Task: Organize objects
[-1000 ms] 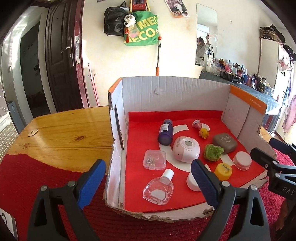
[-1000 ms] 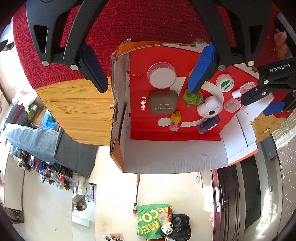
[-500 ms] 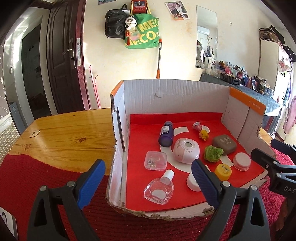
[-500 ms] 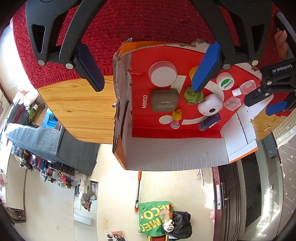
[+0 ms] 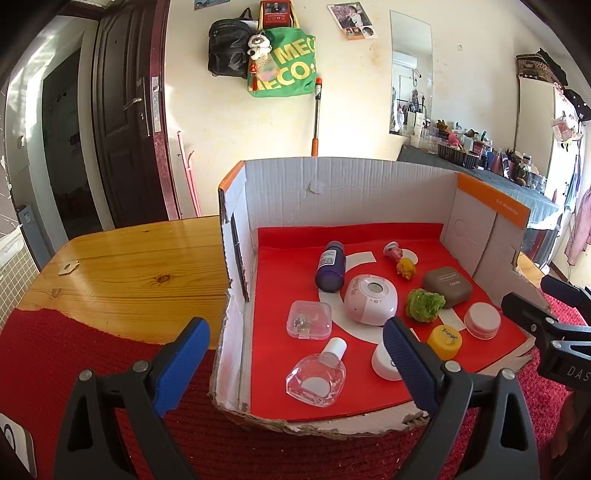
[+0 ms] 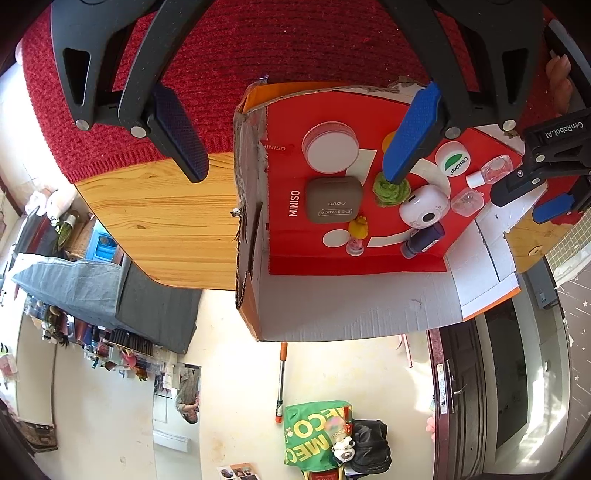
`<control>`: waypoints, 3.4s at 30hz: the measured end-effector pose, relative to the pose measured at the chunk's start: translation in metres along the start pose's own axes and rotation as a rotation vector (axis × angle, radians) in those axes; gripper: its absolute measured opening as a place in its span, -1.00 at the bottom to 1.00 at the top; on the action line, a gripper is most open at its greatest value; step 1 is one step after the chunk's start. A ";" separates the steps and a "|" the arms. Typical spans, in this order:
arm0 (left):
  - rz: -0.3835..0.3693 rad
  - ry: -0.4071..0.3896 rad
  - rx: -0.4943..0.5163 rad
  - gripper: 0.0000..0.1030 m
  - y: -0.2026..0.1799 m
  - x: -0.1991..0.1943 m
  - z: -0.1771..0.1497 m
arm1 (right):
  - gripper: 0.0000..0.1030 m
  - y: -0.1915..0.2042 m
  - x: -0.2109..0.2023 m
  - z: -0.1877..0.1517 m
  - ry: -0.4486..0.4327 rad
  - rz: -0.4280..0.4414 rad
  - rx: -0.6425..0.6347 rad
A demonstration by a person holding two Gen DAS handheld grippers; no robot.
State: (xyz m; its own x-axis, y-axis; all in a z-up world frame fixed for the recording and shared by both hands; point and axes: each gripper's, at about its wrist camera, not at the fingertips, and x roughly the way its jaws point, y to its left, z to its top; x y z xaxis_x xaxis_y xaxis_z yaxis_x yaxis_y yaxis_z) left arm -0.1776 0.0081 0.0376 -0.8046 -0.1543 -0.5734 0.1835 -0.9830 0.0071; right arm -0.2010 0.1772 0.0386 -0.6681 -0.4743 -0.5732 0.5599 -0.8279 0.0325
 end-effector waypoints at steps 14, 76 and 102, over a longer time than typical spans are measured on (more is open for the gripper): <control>-0.001 0.005 -0.008 0.88 0.001 0.000 0.000 | 0.88 -0.001 0.003 0.001 0.014 0.007 0.008; -0.012 0.268 -0.020 0.88 -0.017 -0.030 -0.063 | 0.88 0.006 -0.028 -0.057 0.260 0.024 0.034; 0.024 0.312 -0.045 1.00 -0.013 -0.021 -0.067 | 1.00 0.010 -0.018 -0.062 0.299 -0.047 0.024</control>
State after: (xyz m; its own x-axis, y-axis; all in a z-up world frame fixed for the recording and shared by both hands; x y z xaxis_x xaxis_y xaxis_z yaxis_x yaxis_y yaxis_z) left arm -0.1257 0.0306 -0.0055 -0.5888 -0.1328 -0.7973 0.2310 -0.9729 -0.0086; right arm -0.1536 0.1958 -0.0014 -0.5172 -0.3297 -0.7898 0.5178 -0.8553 0.0180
